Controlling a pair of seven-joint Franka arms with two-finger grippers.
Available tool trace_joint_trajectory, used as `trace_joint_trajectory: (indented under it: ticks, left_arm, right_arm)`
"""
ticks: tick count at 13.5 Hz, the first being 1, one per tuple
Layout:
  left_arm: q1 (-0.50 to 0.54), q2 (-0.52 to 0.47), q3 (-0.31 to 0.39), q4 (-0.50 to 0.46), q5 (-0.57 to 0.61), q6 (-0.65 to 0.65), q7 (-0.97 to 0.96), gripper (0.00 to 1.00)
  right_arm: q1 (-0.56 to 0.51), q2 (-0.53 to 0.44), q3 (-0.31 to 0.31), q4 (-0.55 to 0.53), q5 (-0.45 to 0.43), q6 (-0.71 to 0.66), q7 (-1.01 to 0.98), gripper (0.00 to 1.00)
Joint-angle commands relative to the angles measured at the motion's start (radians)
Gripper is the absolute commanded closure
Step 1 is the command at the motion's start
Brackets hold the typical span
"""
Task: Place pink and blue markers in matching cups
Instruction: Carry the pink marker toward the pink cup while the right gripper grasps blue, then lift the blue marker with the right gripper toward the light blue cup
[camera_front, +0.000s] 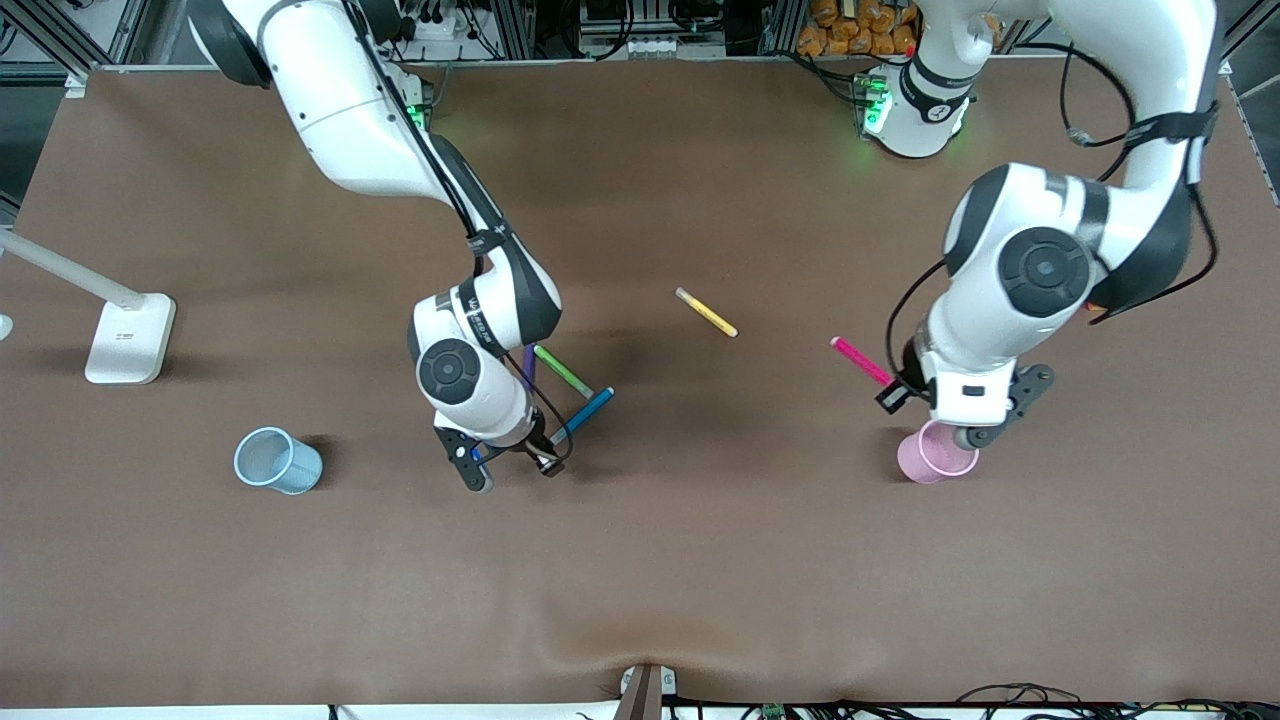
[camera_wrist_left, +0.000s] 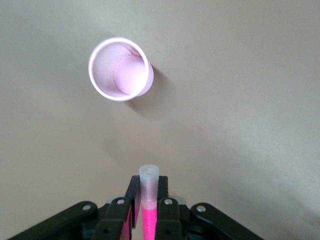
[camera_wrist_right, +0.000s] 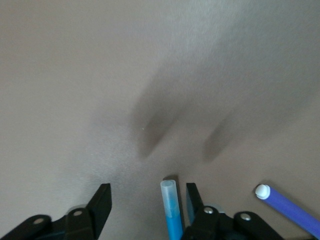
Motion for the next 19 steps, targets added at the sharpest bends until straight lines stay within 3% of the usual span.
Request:
trace_joint_trajectory:
  ticks: [1, 9, 15, 16, 18, 19]
  left_arm:
    - [0.033, -0.024, -0.005, -0.006, 0.068, -0.038, 0.104, 1.00]
    - [0.044, -0.019, -0.007, 0.034, 0.204, -0.038, 0.289, 1.00]
    - [0.038, -0.005, -0.014, 0.057, 0.388, -0.026, 0.355, 1.00]
    - [0.035, -0.005, -0.014, 0.062, 0.414, -0.026, 0.355, 1.00]
    - [0.029, 0.001, -0.016, 0.062, 0.483, -0.024, 0.359, 1.00]
    - [0.028, 0.006, -0.016, 0.062, 0.502, -0.021, 0.359, 1.00]
  right_arm:
    - [0.022, 0.028, -0.009, 0.022, 0.000, 0.006, 0.017, 0.36]
    - [0.025, 0.029, -0.007, 0.002, 0.005, 0.002, 0.017, 0.46]
    - [0.036, 0.043, -0.007, -0.009, 0.011, 0.006, 0.019, 0.53]
    - [0.036, 0.045, -0.007, -0.010, 0.011, 0.006, 0.019, 0.62]
    - [0.034, 0.043, -0.007, -0.006, 0.013, 0.003, 0.019, 1.00]
    - [0.034, 0.043, -0.007, -0.001, 0.013, 0.003, 0.019, 1.00]
